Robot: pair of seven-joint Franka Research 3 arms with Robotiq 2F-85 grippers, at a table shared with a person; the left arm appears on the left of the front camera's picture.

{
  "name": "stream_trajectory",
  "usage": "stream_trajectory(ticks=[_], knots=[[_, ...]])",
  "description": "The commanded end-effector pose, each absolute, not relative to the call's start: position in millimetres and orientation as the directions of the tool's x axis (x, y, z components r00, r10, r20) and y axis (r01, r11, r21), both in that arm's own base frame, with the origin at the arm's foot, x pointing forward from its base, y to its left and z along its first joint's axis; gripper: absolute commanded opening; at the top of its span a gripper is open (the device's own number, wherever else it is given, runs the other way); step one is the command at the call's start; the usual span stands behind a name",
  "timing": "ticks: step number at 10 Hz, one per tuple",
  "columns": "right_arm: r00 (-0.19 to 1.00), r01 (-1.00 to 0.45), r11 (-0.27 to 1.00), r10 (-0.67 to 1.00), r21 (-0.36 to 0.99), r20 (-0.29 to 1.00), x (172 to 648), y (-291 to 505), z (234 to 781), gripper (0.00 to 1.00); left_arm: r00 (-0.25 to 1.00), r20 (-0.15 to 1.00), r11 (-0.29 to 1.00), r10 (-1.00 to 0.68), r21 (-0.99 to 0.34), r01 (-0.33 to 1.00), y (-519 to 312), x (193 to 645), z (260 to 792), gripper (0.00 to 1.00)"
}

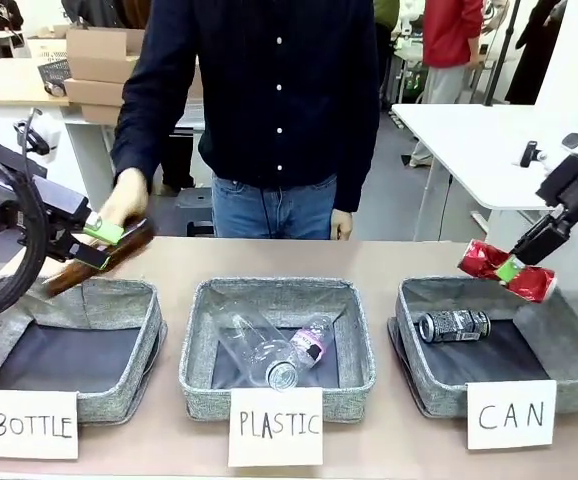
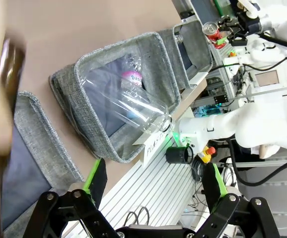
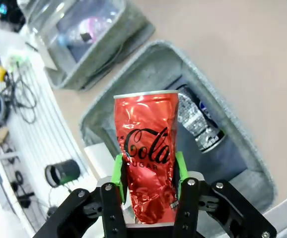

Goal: Sort the can waste into the basket.
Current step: Pick up the can waste from the table and place it in the right Fabric basket.

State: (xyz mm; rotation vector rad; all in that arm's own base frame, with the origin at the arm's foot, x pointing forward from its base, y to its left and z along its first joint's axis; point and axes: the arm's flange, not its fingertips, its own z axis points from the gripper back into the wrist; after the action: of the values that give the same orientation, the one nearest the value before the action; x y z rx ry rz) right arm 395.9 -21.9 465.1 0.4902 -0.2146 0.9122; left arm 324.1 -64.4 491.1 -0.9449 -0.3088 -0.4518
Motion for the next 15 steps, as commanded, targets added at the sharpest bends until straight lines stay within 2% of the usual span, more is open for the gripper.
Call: stream_trajectory(ticks=[1,3,4,5,10,12,13,14,15], knots=[[0.57,-0.821,0.507,0.703,0.263,0.426,398,-22,466,0.01,0.855,0.456,0.5,-0.246,-0.696,0.515,-62,324,490,1.0],[0.572,-0.82,0.507,0.708,0.266,0.415,401,-22,466,0.01,0.855,0.456,0.5,-0.246,-0.696,0.515,-62,324,490,1.0],[0.564,-0.826,0.496,0.711,0.268,0.42,402,-22,466,0.75,0.855,0.456,0.5,-0.246,-0.696,0.515,-62,324,490,1.0],[0.563,-0.826,0.497,0.714,0.264,0.417,403,-21,465,0.99,0.855,0.456,0.5,-0.246,-0.696,0.515,-62,324,490,1.0],[0.582,-0.813,0.495,0.684,0.306,0.441,406,-23,467,1.0,0.855,0.456,0.5,-0.246,-0.696,0.515,-62,324,490,1.0],[0.625,-0.781,0.484,0.605,0.395,0.494,410,-28,470,1.0,0.855,0.456,0.5,-0.246,-0.696,0.515,-62,324,490,1.0],[0.676,-0.736,0.481,0.509,0.476,0.533,408,-33,474,1.0,0.855,0.456,0.5,-0.246,-0.696,0.515,-62,324,490,1.0],[0.779,-0.622,0.442,0.269,0.646,0.566,405,-40,486,1.0,0.855,0.456,0.5,-0.246,-0.696,0.515,-62,324,490,1.0],[0.917,-0.368,0.299,-0.039,0.88,0.397,403,-50,503,1.0,0.855,0.456,0.5,-0.246,-0.696,0.515,-62,324,490,1.0]])
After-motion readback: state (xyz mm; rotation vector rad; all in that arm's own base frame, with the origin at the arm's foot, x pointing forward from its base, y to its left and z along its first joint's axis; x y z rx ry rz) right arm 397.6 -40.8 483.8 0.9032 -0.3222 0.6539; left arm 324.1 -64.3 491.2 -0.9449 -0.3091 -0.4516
